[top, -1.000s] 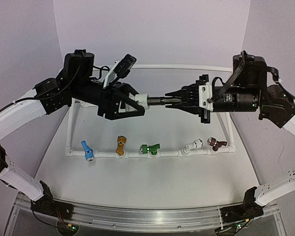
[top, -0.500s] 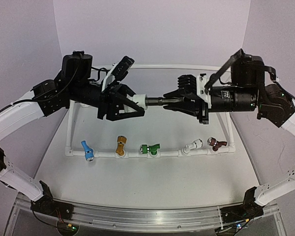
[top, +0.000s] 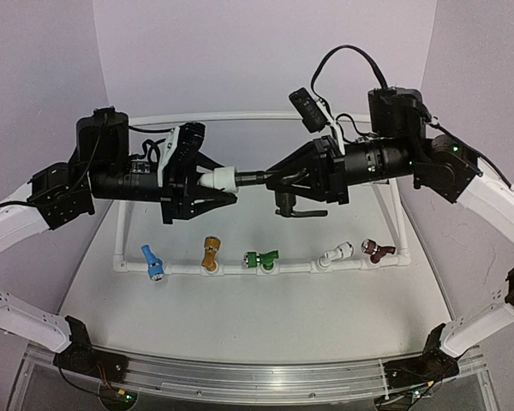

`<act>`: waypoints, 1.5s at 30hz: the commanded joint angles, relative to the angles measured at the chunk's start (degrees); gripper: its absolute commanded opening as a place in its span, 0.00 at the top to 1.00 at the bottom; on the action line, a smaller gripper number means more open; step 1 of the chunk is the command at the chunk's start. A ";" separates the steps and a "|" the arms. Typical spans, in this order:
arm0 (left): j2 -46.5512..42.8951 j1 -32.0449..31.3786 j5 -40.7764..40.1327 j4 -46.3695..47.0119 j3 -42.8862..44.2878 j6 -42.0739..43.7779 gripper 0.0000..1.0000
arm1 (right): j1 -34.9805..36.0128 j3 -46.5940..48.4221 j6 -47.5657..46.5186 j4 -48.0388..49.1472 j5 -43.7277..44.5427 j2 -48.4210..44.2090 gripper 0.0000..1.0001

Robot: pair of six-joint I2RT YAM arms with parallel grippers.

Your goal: Install the water faucets

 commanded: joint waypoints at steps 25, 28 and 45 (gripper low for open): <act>11.01 13.56 21.95 3.95 12.81 -58.62 1.00 | 6.72 -7.69 -67.90 0.08 33.40 -15.49 0.02; 11.90 13.75 24.40 6.44 13.26 -62.23 1.00 | 9.79 -12.97 -76.05 5.20 37.97 -16.99 0.02; 12.33 13.75 31.45 10.88 11.25 -66.81 1.00 | 11.12 -18.87 -89.81 25.70 47.35 -13.35 0.03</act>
